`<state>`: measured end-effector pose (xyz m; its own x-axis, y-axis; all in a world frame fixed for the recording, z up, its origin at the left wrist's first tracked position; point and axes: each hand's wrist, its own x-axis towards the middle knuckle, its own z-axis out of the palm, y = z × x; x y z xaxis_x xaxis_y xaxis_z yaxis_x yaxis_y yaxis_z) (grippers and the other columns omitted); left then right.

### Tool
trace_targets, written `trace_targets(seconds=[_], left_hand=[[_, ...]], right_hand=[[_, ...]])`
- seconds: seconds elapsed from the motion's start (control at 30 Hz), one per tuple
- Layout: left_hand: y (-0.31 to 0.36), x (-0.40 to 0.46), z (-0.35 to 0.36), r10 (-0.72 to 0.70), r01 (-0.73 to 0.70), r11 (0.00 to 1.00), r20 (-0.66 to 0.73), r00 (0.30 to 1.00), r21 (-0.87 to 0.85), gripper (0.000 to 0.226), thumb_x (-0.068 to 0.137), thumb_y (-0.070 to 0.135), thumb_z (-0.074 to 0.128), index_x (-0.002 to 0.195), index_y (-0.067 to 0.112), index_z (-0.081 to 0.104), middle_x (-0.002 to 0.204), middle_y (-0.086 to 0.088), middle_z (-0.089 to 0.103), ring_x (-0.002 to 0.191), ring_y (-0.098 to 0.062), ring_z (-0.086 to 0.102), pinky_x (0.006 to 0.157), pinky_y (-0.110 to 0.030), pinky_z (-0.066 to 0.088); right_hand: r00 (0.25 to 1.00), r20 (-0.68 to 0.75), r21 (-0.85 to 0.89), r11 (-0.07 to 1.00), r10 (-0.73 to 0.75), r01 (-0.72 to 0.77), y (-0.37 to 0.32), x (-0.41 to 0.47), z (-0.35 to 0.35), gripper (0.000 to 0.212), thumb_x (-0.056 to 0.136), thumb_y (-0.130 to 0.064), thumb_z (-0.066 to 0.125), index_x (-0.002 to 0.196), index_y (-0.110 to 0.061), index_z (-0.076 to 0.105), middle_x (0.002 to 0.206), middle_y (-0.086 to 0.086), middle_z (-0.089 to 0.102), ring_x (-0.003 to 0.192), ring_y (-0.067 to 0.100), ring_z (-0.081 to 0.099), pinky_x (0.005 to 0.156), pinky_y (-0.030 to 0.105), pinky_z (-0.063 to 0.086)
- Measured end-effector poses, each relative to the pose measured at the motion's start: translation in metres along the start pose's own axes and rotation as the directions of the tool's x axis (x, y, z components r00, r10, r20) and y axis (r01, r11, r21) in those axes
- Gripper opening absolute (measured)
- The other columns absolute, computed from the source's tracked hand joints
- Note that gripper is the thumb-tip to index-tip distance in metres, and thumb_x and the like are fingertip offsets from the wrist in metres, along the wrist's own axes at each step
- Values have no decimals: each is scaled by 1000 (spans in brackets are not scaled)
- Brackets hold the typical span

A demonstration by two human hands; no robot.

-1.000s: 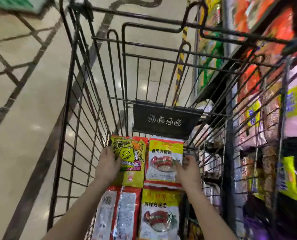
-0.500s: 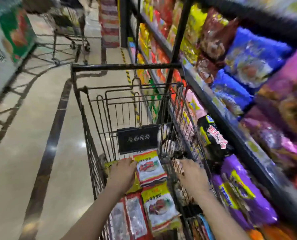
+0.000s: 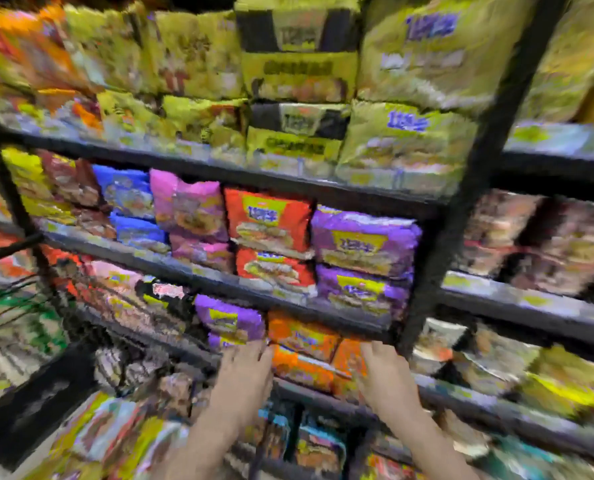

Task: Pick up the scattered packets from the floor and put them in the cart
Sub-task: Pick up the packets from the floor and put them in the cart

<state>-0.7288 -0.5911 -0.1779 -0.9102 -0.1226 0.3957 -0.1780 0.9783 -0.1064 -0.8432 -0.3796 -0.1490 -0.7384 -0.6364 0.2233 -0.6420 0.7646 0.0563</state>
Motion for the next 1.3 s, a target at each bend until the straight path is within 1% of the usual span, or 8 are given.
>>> trace_targets(seconds=[0.23,0.4,0.6,0.77,0.87,1.0,1.17,1.3], left_hand=[[253,87,-71,412,-447,881,-214,886,-155,47,37,27,85,79,15,69,74,-2,66,66,-23,66,57,-34,54],[470,78,-118,588,-720,644,-436,682,-258,34,66,30,47,96,21,60,82,0,67,73,-22,66,66,-33,52],[704,17,-189,676,-874,384,-554,486,-299,29,68,32,57,88,14,69,78,-3,67,68,-24,66,56,-30,51],[856,-30,-244,754,-923,175,-556,349,-343,44,51,25,85,91,12,70,83,-5,68,72,-27,67,57,-35,53],[935,-54,-265,774,-943,66,-580,254,-325,43,56,24,84,94,13,69,85,-4,68,73,-25,67,55,-35,52],[1044,-79,-274,774,-946,-66,-615,151,-316,40,75,26,69,113,15,63,106,-4,65,93,-25,64,71,-38,51],[1176,-103,-293,751,-946,-187,-659,37,-266,49,52,26,86,97,16,70,88,-2,68,75,-22,67,52,-35,51],[1286,-123,-301,730,-919,-278,-683,-12,-281,54,43,25,90,93,16,71,86,-1,69,71,-21,68,54,-34,53]], right_hand=[[856,-198,-47,867,478,-495,185,-170,-85,59,25,-32,92,77,-15,68,67,3,63,58,25,64,41,29,50],[657,-296,-84,666,693,-741,303,-346,-138,54,40,-34,89,86,-16,67,73,1,63,65,25,65,45,31,50],[357,-277,-70,352,892,-933,387,-555,-193,45,92,-38,51,134,-23,43,126,-1,53,120,21,48,93,33,43],[112,-307,-84,90,945,-992,438,-691,-222,46,91,-38,51,133,-21,43,127,3,52,118,25,49,90,34,44],[3,-335,-78,-24,942,-997,466,-754,-235,46,92,-35,52,135,-22,43,131,2,51,120,24,48,90,34,43],[-119,-371,-62,-152,921,-986,509,-826,-241,46,92,-36,51,135,-23,42,133,0,50,122,22,47,92,33,43],[-255,-393,-36,-292,883,-956,579,-906,-250,46,92,-34,50,136,-24,41,133,-3,50,122,18,47,89,29,44],[-382,-356,-8,-412,853,-911,639,-967,-253,48,93,-36,49,138,-25,38,136,-4,46,124,17,45,93,26,40]])
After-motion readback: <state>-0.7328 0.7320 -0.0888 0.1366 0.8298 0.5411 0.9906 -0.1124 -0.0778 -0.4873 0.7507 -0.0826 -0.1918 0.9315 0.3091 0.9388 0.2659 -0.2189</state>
